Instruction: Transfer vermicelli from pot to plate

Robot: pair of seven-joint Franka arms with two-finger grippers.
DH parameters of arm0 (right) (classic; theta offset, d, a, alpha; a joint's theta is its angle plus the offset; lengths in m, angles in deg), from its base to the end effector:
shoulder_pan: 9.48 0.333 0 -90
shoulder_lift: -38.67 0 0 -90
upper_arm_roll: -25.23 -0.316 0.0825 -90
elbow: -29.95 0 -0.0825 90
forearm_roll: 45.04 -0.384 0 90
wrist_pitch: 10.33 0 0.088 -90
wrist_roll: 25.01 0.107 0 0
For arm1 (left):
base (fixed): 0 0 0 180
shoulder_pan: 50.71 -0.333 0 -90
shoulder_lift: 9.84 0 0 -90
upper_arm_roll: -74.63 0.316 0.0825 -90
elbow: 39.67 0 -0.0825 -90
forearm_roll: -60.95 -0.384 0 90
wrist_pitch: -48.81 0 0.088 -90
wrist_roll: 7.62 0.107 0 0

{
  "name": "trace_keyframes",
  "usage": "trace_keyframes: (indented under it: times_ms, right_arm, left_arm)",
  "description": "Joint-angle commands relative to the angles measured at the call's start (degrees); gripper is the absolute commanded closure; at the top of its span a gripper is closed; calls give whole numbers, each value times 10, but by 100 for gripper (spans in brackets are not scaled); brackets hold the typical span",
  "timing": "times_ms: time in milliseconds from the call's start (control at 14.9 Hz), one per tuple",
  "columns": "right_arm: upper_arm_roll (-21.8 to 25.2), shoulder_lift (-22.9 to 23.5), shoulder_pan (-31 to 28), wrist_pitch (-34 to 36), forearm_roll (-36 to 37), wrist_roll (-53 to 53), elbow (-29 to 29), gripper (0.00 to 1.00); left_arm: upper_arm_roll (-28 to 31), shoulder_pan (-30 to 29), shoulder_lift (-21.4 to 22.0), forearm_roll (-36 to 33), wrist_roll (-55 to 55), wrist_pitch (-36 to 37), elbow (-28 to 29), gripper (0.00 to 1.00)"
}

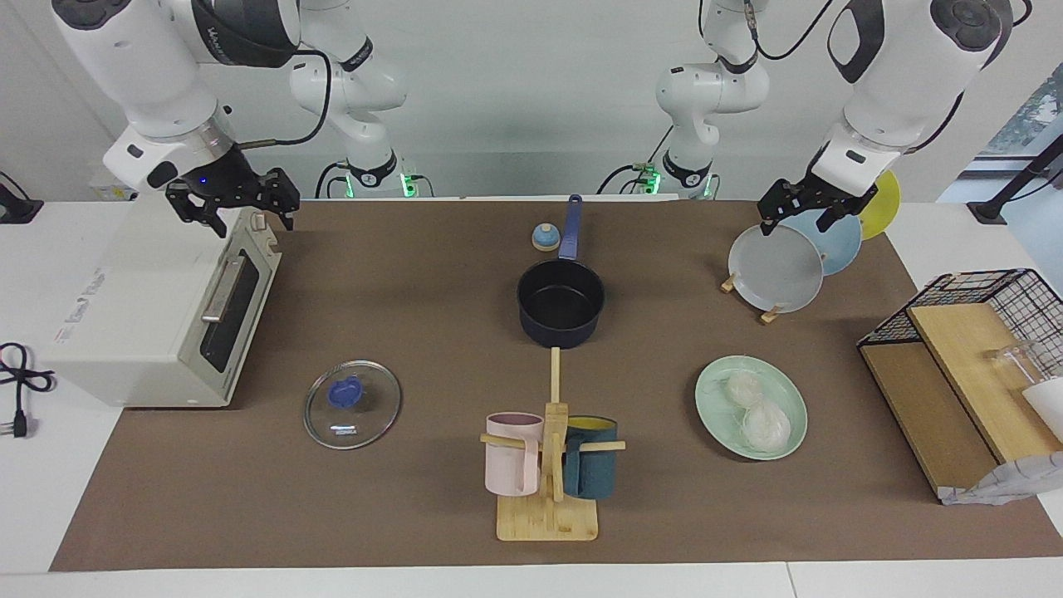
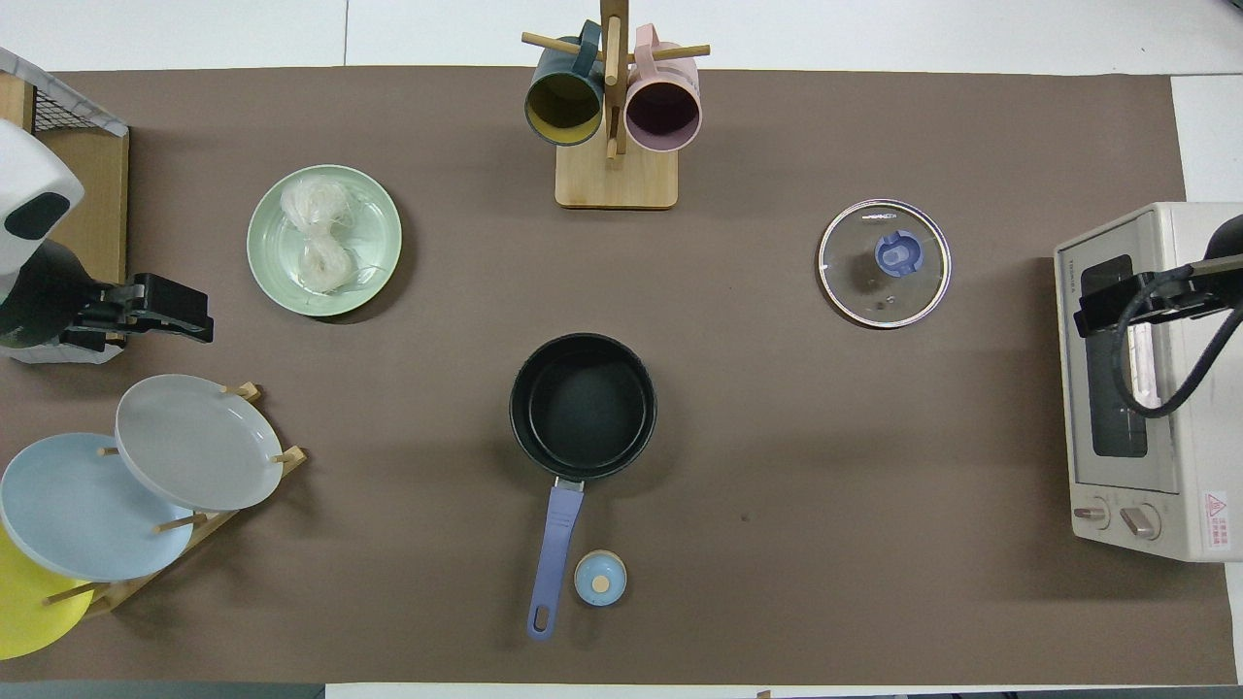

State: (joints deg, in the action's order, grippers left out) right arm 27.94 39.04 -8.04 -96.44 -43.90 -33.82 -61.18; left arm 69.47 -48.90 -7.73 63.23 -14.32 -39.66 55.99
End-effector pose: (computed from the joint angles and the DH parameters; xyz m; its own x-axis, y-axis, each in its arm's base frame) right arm 0.5479 -0.0143 0.6061 0.9869 0.1299 -0.0959 0.1311 -0.9914 0.0056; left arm 0.5328 -0.0704 0.5960 0.9957 -0.0050 -0.0923 -0.0026 -0.9997 0.0258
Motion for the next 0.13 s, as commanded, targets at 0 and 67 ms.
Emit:
trace_keyframes:
  times_ms: [0, 67]
  right_arm:
    - [-5, -5, -3, -5, 0, 7, -2, 0]
    - [-5, -5, -3, -5, 0, 7, -2, 0]
  left_arm:
    - [3, 5, 0, -11, -6, 1, -2, 0]
    - [3, 5, 1, -11, -5, 3, -3, 0]
